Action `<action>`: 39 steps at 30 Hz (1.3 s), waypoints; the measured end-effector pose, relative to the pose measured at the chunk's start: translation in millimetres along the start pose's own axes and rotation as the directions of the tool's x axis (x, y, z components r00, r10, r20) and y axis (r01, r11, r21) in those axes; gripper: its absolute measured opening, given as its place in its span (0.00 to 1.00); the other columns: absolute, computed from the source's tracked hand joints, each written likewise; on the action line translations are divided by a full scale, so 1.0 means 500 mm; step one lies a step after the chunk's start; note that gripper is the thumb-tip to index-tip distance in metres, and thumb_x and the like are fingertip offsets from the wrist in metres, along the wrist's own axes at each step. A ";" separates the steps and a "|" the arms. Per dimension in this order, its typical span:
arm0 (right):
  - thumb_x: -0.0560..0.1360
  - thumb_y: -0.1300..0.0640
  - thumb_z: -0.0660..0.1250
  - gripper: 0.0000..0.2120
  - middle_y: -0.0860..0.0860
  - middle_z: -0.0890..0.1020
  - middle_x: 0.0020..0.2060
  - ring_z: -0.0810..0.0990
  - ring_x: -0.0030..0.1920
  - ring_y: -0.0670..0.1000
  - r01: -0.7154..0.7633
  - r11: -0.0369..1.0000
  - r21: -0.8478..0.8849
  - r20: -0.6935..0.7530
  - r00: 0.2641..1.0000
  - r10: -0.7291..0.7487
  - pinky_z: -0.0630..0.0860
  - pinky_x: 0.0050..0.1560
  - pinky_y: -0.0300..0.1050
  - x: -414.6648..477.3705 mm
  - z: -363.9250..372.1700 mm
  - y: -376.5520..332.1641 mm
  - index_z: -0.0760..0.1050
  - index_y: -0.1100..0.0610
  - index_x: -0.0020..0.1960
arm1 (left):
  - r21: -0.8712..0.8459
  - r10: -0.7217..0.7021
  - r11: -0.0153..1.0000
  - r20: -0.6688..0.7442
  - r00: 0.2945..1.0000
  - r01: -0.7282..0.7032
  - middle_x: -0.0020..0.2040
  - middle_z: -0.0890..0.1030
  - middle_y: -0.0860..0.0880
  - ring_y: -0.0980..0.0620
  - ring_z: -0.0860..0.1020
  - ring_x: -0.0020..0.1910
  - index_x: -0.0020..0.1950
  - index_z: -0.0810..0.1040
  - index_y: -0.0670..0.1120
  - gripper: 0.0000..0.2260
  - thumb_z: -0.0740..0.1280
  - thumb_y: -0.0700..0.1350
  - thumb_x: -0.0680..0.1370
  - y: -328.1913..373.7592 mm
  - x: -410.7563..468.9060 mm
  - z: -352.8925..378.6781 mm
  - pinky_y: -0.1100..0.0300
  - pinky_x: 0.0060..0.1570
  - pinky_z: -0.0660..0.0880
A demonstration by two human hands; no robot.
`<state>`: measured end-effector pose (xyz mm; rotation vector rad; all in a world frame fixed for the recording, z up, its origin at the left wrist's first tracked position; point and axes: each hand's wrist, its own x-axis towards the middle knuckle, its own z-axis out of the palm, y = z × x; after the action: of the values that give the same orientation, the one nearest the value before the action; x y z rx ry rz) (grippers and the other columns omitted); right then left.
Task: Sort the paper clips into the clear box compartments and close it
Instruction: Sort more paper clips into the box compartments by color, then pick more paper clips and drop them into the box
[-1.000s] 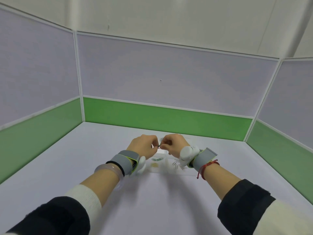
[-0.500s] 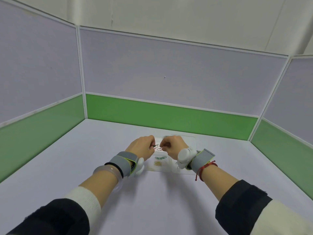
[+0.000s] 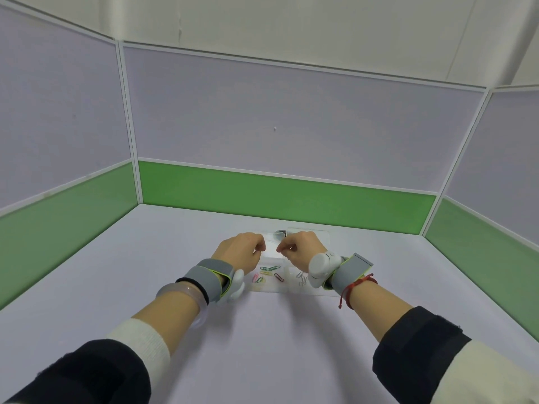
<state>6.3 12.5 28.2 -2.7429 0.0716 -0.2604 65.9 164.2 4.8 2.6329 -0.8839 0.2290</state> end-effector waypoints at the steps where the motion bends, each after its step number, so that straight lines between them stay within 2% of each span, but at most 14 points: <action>1: 0.76 0.65 0.60 0.13 0.58 0.83 0.52 0.80 0.52 0.57 -0.004 1.000 -0.006 0.001 1.000 0.004 0.74 0.53 0.43 -0.002 -0.002 0.003 0.82 0.59 0.53 | 0.002 0.003 1.000 -0.001 1.000 -0.003 0.59 0.79 0.51 0.48 0.77 0.54 0.58 0.76 0.49 0.12 0.57 0.41 0.78 0.003 0.001 0.001 0.59 0.47 0.69; 7: 0.76 0.64 0.60 0.13 0.56 0.85 0.52 0.81 0.52 0.55 -0.041 0.999 -0.007 -0.017 0.999 0.041 0.71 0.50 0.39 -0.025 -0.034 0.040 0.83 0.59 0.53 | 0.007 0.041 0.999 0.005 0.999 -0.042 0.57 0.79 0.51 0.47 0.78 0.52 0.57 0.76 0.49 0.12 0.57 0.42 0.78 0.042 0.010 0.010 0.59 0.47 0.70; 11: 0.76 0.65 0.60 0.13 0.56 0.85 0.52 0.78 0.45 0.53 -0.076 0.997 0.004 -0.036 0.996 0.076 0.69 0.47 0.36 -0.044 -0.058 0.075 0.82 0.59 0.53 | 0.010 0.080 0.997 0.005 0.997 -0.080 0.56 0.80 0.51 0.46 0.79 0.52 0.56 0.76 0.50 0.11 0.57 0.43 0.78 0.080 0.017 0.019 0.58 0.46 0.71; 14: 0.76 0.65 0.60 0.13 0.56 0.84 0.53 0.79 0.47 0.53 -0.098 0.995 0.003 -0.040 0.994 0.098 0.69 0.47 0.36 -0.057 -0.072 0.098 0.82 0.59 0.54 | 0.005 0.106 0.994 0.003 0.994 -0.106 0.56 0.80 0.51 0.46 0.79 0.50 0.55 0.77 0.50 0.10 0.58 0.43 0.78 0.105 0.021 0.023 0.59 0.43 0.68; 19: 0.76 0.65 0.60 0.13 0.56 0.84 0.53 0.74 0.42 0.48 -0.133 0.991 -0.030 -0.044 0.990 0.132 0.68 0.46 0.34 -0.092 -0.101 0.144 0.82 0.59 0.54 | -0.017 0.163 0.987 0.032 0.986 -0.163 0.55 0.80 0.51 0.48 0.79 0.50 0.56 0.76 0.49 0.10 0.58 0.43 0.78 0.160 0.031 0.039 0.60 0.44 0.69; 24: 0.75 0.65 0.61 0.13 0.55 0.85 0.52 0.81 0.50 0.54 -0.218 0.975 -0.033 -0.039 0.976 0.216 0.68 0.45 0.32 -0.133 -0.124 0.202 0.82 0.59 0.54 | -0.032 0.224 0.974 0.081 0.971 -0.222 0.57 0.79 0.51 0.48 0.78 0.53 0.57 0.75 0.48 0.10 0.58 0.44 0.79 0.214 0.034 0.071 0.59 0.46 0.69; 26: 0.75 0.64 0.62 0.12 0.55 0.85 0.52 0.80 0.49 0.53 -0.248 0.968 -0.040 -0.023 0.969 0.247 0.68 0.46 0.33 -0.150 -0.129 0.226 0.82 0.59 0.53 | -0.036 0.247 0.969 0.113 0.962 -0.245 0.58 0.79 0.51 0.48 0.78 0.53 0.57 0.75 0.48 0.10 0.58 0.45 0.79 0.237 0.036 0.087 0.58 0.47 0.70; 33: 0.74 0.62 0.64 0.12 0.54 0.84 0.54 0.81 0.55 0.54 -0.347 0.933 -0.095 0.077 0.932 0.354 0.77 0.55 0.43 -0.193 -0.121 0.286 0.82 0.58 0.54 | -0.031 0.298 0.954 0.220 0.929 -0.298 0.59 0.77 0.50 0.48 0.77 0.56 0.61 0.74 0.49 0.12 0.59 0.48 0.79 0.305 0.031 0.142 0.56 0.53 0.72; 36: 0.74 0.64 0.61 0.14 0.53 0.84 0.53 0.80 0.56 0.54 -0.359 0.923 -0.141 0.111 0.920 0.375 0.76 0.55 0.43 -0.204 -0.112 0.305 0.81 0.57 0.56 | -0.031 0.325 0.944 0.264 0.908 -0.329 0.59 0.77 0.49 0.47 0.77 0.56 0.61 0.75 0.50 0.12 0.59 0.48 0.79 0.335 0.027 0.166 0.56 0.54 0.72; 39: 0.75 0.66 0.60 0.16 0.53 0.82 0.53 0.79 0.52 0.53 -0.338 0.929 -0.151 0.141 0.923 0.358 0.75 0.53 0.42 -0.211 -0.103 0.319 0.80 0.56 0.58 | -0.004 0.351 0.931 0.278 0.894 -0.364 0.59 0.77 0.49 0.46 0.77 0.56 0.60 0.77 0.51 0.13 0.59 0.49 0.79 0.362 0.025 0.189 0.55 0.53 0.71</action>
<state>-109.2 -144.9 -3.4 -2.7965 0.5425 0.0761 -30.7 -12.7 -29.0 2.5640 -1.4768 -0.0295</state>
